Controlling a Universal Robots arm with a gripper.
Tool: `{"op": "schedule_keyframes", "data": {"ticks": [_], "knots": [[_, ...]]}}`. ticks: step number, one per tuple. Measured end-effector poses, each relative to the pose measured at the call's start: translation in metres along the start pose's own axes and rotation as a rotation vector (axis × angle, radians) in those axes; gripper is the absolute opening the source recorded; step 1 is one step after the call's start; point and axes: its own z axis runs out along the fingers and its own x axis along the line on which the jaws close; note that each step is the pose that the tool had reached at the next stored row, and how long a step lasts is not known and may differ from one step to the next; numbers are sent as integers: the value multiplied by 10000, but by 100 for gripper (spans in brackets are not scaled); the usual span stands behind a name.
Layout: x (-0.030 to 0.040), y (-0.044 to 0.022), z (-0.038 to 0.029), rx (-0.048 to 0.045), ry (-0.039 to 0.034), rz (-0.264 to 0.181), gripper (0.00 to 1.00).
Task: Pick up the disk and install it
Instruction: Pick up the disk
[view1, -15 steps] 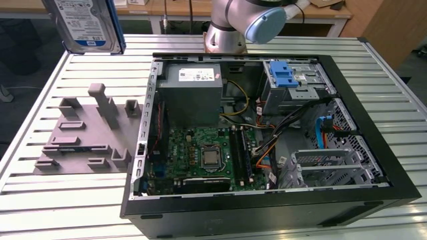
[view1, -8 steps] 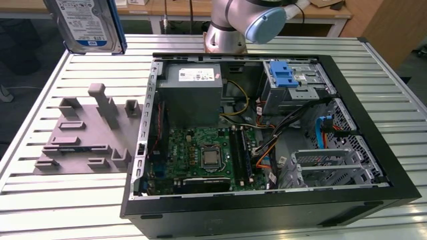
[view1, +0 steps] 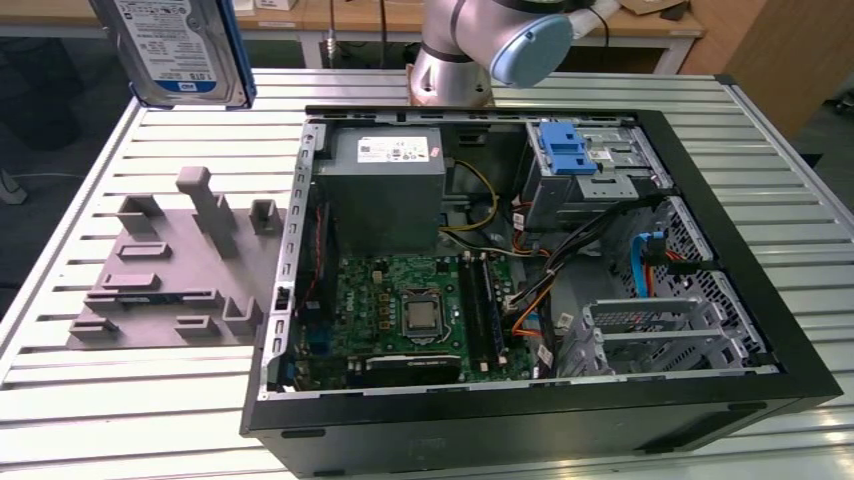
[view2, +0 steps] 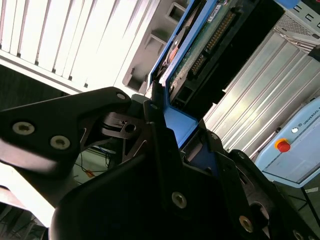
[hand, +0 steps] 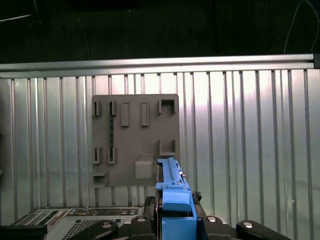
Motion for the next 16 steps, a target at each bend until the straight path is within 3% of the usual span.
{"op": "schedule_keyframes", "data": {"ticks": [16], "knots": [[-1, -52, 0, -1, 0, -1, 36]]}}
